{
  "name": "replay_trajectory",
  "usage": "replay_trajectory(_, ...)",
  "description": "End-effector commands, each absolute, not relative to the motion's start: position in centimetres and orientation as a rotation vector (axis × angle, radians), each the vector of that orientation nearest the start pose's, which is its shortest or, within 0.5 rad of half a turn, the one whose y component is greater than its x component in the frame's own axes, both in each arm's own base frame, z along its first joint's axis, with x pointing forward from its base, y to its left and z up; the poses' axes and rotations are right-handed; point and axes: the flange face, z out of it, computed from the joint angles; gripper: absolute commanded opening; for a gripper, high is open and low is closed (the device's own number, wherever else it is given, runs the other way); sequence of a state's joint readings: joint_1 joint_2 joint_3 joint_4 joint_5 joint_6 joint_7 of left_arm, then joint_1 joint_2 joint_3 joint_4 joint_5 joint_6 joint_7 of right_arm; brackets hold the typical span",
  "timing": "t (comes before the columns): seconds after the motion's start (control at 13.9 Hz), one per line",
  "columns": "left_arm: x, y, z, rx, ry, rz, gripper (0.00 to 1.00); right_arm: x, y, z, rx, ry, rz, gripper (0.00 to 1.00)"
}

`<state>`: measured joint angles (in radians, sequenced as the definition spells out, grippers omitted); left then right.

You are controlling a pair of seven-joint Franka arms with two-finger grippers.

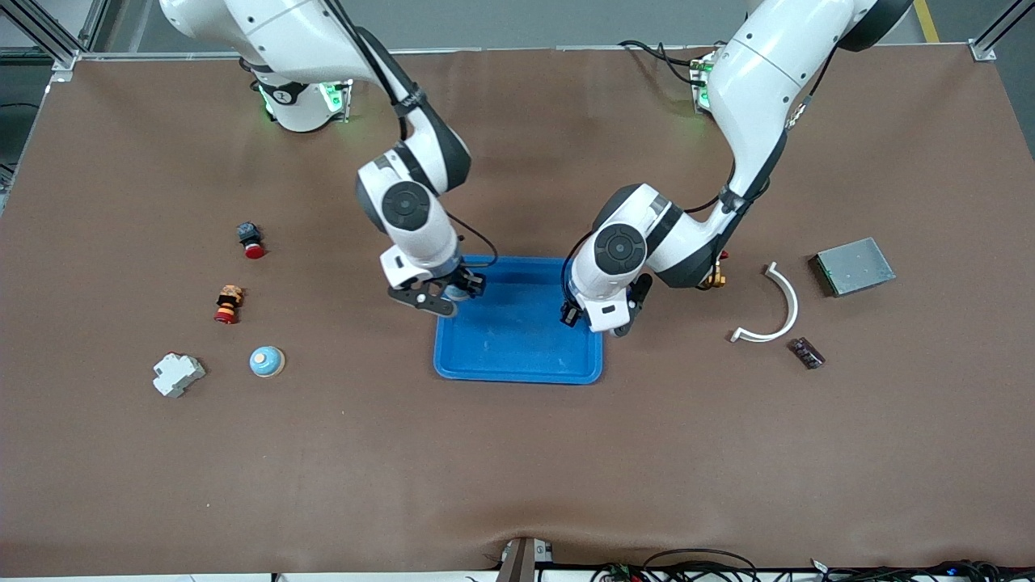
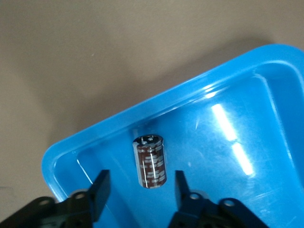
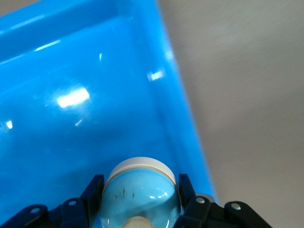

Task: Place electrolytic capacitor and blue bell in tray
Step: 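Open both grippers in the tray and move the left gripper to the second capacitor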

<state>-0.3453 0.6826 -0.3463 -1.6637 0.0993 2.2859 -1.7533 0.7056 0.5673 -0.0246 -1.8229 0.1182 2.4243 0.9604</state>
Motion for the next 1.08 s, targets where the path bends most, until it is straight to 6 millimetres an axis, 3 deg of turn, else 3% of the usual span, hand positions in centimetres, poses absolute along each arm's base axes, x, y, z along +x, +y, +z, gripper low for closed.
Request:
replay_trajectory(0.0, 55.1, -40.6, 25.6, -2.728, -1.625, 0.141, 1.0, 51.4, 43.5, 20.5, -3.021, 0.587, 0.03, 0.0)
replay_trajectory(0.07, 55.9, -39.4, 26.4, -2.714, -1.628, 0.12, 1.0, 51.3, 43.5, 19.9, -3.028, 0.583, 0.034, 0.0)
replay_trajectory(0.29, 59.2, -32.8, 28.6, -2.661, -1.584, 0.011, 1.0, 51.0, 43.6, 18.7, -3.047, 0.574, 0.043, 0.0)
replay_trajectory(0.72, 64.6, -14.2, 27.7, -2.634, -1.41, 0.115, 1.0, 51.6, 43.7, 17.7, -3.047, 0.594, 0.041, 0.0)
replay_trajectory(0.79, 65.0, -12.0, 27.5, -2.659, -1.311, 0.095, 1.0, 52.0, 43.4, 17.4, -3.044, 0.61, 0.041, 0.74)
replay_trajectory(0.86, 65.5, -8.9, 27.3, -2.673, -1.241, 0.091, 1.0, 51.8, 43.8, 17.3, -3.05, 0.594, 0.036, 1.0)
replay_trajectory(1.01, 66.1, -2.1, 26.7, -2.725, -1.114, 0.123, 1.0, 52.6, 44.4, 18.7, -3.046, 0.57, 0.017, 1.0)
